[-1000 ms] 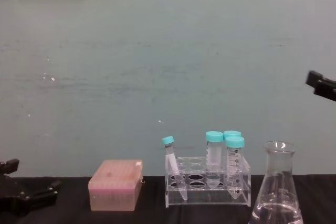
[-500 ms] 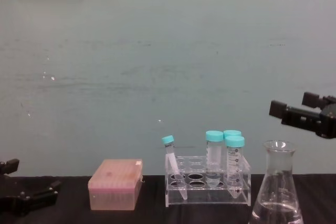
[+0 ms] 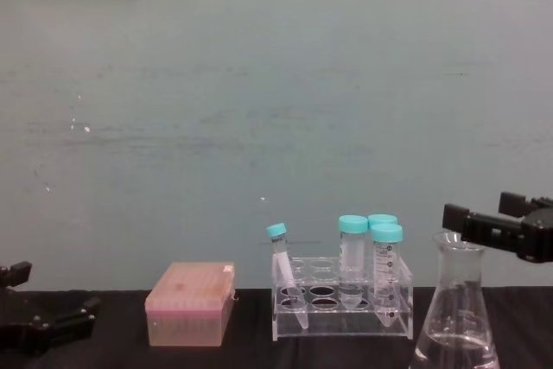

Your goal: Pick up the beaker with the right gripper, shake it three times, and then put it down.

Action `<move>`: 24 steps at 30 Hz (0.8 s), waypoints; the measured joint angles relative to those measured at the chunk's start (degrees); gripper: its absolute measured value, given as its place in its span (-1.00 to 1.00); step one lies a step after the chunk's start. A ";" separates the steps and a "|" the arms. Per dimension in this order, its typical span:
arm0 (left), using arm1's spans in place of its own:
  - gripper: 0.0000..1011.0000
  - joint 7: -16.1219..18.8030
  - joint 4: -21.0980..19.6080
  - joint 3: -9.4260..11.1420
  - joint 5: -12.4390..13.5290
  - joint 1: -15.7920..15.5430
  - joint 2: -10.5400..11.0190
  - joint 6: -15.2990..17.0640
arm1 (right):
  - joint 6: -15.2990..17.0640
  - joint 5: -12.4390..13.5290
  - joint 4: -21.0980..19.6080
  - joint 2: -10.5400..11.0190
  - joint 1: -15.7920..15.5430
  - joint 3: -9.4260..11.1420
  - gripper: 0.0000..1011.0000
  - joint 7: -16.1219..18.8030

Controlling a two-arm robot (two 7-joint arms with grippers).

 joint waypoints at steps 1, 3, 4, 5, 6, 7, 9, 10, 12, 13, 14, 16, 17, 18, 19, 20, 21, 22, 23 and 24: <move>0.98 0.00 0.00 0.00 0.00 0.00 0.00 0.00 | 0.39 -0.07 -0.06 -0.07 -0.08 0.04 0.98 -0.02; 0.98 0.00 0.00 0.00 0.00 0.00 0.00 0.00 | 1.48 -0.30 -0.11 -0.23 -0.27 0.07 0.98 -0.09; 0.98 0.00 0.00 0.00 0.00 0.00 0.00 0.00 | 1.84 -0.34 -0.11 -0.30 -0.31 0.08 0.98 -0.12; 0.98 0.00 0.00 0.00 0.00 0.00 0.00 0.00 | 2.23 -0.41 -0.11 -0.36 -0.33 0.10 0.98 -0.15; 0.98 0.00 0.00 0.00 0.00 0.00 0.00 0.00 | 2.85 -0.69 -0.11 -0.52 -0.36 0.14 0.98 -0.26; 0.98 0.00 0.00 0.00 0.00 0.00 0.00 0.00 | 3.12 -0.82 -0.08 -0.58 -0.36 0.16 0.98 -0.34; 0.98 0.00 0.00 0.00 0.00 0.00 0.00 0.00 | 3.56 -1.15 0.06 -0.73 -0.37 0.23 0.98 -0.52; 0.98 0.00 0.00 0.00 0.00 0.00 0.00 0.00 | 3.94 -1.48 0.25 -0.92 -0.34 0.30 0.98 -0.67; 0.98 0.00 0.00 0.00 0.00 0.00 0.00 0.00 | 4.41 -1.95 0.56 -1.22 -0.24 0.39 0.98 -0.82; 0.98 0.00 0.00 0.00 0.00 0.00 0.00 0.00 | 4.57 -2.11 0.69 -1.34 -0.18 0.41 0.98 -0.86; 0.98 0.00 0.00 0.00 0.00 0.00 0.00 0.00 | 4.75 -2.21 0.83 -1.46 -0.10 0.42 0.98 -0.86; 0.98 0.00 0.00 0.00 0.00 0.00 0.00 0.00 | 5.27 -2.52 1.33 -1.89 0.19 0.44 0.98 -0.81; 0.98 0.00 0.00 0.00 0.00 0.00 0.00 0.00 | 5.42 -2.57 1.53 -2.03 0.27 0.44 0.98 -0.78; 0.98 0.00 0.00 0.00 0.00 0.00 0.00 0.00 | 5.70 -2.60 1.82 -2.25 0.42 0.44 0.98 -0.70; 0.98 0.00 0.00 0.00 0.00 0.00 0.00 0.00 | 6.10 -2.66 2.26 -2.57 0.66 0.43 0.98 -0.53; 0.98 0.00 0.00 0.00 0.00 0.00 0.00 0.00 | 6.30 -2.71 2.52 -2.75 0.82 0.42 0.98 -0.43; 0.98 0.00 0.00 0.00 0.00 0.00 0.00 0.00 | 6.48 -2.78 2.81 -2.92 0.96 0.40 0.98 -0.29; 0.98 0.00 0.00 0.00 0.00 0.00 0.00 0.00 | 6.83 -2.98 3.39 -3.29 1.26 0.38 0.98 -0.11; 0.98 0.00 0.00 0.00 0.00 0.00 0.00 0.00 | 7.00 -3.04 3.66 -3.45 1.39 0.37 0.98 -0.03; 0.98 0.00 0.00 0.00 0.00 0.00 0.00 0.00 | 7.17 -3.18 4.11 -3.78 1.64 0.35 0.98 0.14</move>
